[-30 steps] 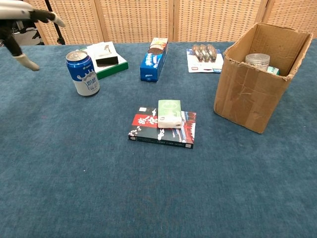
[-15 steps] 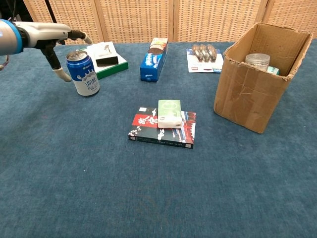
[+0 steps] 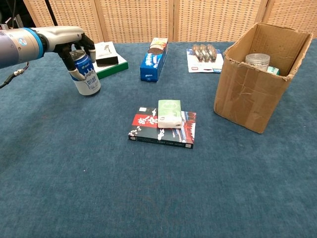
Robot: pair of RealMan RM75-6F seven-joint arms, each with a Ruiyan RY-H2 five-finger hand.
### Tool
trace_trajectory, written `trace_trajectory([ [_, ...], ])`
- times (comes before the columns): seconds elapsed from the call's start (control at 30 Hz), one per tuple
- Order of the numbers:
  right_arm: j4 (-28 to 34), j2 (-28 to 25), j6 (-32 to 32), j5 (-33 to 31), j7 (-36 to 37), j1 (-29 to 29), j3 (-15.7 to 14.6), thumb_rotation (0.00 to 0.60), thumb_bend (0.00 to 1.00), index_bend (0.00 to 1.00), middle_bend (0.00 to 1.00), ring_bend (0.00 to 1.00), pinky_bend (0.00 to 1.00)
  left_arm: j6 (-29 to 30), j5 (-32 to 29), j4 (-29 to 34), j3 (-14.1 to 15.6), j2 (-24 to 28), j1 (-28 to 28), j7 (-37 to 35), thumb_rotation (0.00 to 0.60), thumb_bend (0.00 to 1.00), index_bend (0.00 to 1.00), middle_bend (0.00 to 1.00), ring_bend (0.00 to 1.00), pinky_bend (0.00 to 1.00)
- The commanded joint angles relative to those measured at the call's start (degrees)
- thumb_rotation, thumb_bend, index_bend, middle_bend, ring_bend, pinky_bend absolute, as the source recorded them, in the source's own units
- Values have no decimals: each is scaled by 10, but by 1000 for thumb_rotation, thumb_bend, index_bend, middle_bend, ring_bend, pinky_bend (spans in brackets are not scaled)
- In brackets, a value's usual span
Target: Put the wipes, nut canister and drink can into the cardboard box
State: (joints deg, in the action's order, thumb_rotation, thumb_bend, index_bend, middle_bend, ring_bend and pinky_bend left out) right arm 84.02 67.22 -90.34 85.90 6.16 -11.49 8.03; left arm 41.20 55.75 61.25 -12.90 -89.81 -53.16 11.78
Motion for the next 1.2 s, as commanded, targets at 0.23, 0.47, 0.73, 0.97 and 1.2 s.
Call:
trace_trajectory([
  [0.23, 5, -2, 1, 4, 3, 3, 1, 600, 0, 0, 0, 0, 72, 31, 44, 37, 3, 36, 21, -33, 600, 213, 586, 539, 427, 517],
  [0.47, 12, -6, -3, 5, 5, 7, 5, 600, 0, 0, 0, 0, 72, 87, 135, 162, 15, 106, 44, -62, 600, 213, 591, 541, 428, 517],
  [0.73, 21, -7, -6, -2, -5, 13, 10, 600, 0, 0, 0, 0, 65, 137, 257, 293, 42, 151, 51, -68, 600, 203, 598, 543, 427, 517],
  [0.97, 33, -11, -4, -7, -16, 17, 11, 600, 0, 0, 0, 0, 62, 123, 307, 367, 65, 142, 36, -32, 600, 198, 600, 543, 427, 517],
  [1.2, 40, -17, 3, -9, -12, 19, 11, 600, 0, 0, 0, 0, 55, 73, 297, 400, 76, 83, 7, 36, 600, 186, 600, 543, 427, 517],
])
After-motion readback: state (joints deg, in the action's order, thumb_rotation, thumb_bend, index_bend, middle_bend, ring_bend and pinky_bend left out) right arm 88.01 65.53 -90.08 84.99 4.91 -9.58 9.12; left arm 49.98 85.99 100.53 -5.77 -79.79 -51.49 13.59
